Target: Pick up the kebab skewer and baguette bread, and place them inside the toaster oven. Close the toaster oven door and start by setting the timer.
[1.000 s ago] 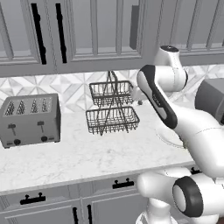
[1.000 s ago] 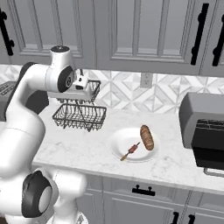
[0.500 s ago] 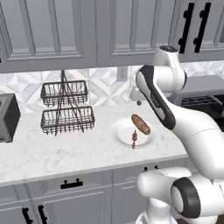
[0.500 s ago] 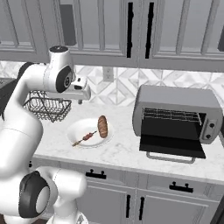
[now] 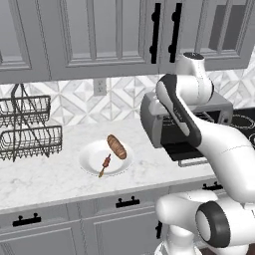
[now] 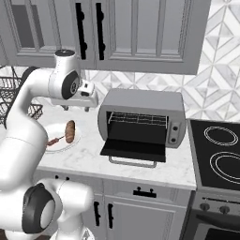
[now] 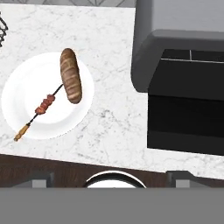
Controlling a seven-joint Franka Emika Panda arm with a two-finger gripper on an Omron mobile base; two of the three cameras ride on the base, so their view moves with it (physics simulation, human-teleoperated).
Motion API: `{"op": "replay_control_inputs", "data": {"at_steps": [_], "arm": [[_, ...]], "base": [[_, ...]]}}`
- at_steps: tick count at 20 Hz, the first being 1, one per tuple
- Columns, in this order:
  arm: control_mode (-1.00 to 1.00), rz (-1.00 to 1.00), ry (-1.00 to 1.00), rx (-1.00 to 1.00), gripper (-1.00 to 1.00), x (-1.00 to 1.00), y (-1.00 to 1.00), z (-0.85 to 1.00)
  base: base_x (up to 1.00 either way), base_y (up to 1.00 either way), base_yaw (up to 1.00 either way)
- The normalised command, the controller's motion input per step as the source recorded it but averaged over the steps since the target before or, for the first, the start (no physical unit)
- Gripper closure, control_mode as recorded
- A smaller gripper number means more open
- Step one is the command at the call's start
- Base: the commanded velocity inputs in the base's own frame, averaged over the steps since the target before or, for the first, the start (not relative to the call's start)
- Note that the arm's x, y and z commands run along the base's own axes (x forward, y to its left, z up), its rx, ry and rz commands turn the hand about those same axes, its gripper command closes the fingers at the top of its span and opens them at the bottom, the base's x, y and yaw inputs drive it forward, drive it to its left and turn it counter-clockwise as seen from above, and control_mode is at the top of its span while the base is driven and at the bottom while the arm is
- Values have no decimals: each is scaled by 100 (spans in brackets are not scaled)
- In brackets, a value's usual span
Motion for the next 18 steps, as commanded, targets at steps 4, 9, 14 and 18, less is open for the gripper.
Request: {"op": "replay_control_inputs", "data": {"at_steps": [4, 9, 14, 18], "arm": [[100, 0, 0, 0, -100, 0, 0, 0], [100, 0, 0, 0, -100, 0, 0, 0], [100, 0, 0, 0, -100, 0, 0, 0], [100, 0, 0, 0, -100, 0, 0, 0]], "base": [[35, -27, -1], [58, 0, 0], [56, -6, 0], [9, -6, 0]]}}
